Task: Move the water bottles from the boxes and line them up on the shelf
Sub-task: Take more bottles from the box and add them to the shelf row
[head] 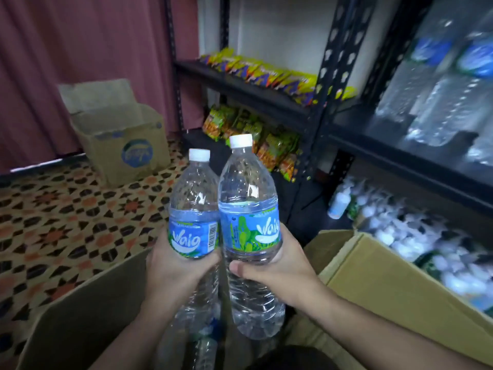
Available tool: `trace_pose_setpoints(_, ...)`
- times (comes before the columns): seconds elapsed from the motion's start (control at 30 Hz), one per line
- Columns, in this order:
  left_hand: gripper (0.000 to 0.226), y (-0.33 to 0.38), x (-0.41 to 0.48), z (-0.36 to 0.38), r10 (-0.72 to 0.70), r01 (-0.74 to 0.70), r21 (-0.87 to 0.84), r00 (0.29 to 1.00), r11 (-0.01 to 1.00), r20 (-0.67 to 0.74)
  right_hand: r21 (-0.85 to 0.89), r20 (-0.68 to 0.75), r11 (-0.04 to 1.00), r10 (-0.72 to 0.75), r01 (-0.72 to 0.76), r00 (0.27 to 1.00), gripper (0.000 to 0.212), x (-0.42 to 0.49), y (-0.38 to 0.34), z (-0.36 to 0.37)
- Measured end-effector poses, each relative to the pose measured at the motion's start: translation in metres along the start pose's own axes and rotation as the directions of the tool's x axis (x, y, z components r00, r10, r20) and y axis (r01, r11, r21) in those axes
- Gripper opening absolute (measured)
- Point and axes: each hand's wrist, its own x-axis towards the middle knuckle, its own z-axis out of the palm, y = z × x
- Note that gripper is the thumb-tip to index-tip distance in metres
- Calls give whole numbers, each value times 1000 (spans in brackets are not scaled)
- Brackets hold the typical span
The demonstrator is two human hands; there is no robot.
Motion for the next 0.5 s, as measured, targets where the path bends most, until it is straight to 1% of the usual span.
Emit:
trace_pose_setpoints(0.13,71,78,5,42,140,-137,-141,990,980,14,48,-168,993,-94,104,981,66,-13,-46,-56)
trace_pose_setpoints(0.2,70,117,7,67,205,-196,-163,978,967,36,33,-257,988,-136,149,957,66,-18,-66,-88)
trace_pose_setpoints(0.37,76,202,12,134,341,-319,-225,937,921,69,-73,-483,965,-254,251,838,72,-22,-92,-167)
trace_pose_setpoints(0.43,77,233,11,160,391,-356,-269,916,895,92,-105,-547,958,-280,267,789,78,-22,-105,-195)
trace_pose_setpoints(0.5,74,261,12,182,432,-378,-323,894,868,115,-128,-587,954,-292,270,755,83,-22,-119,-219)
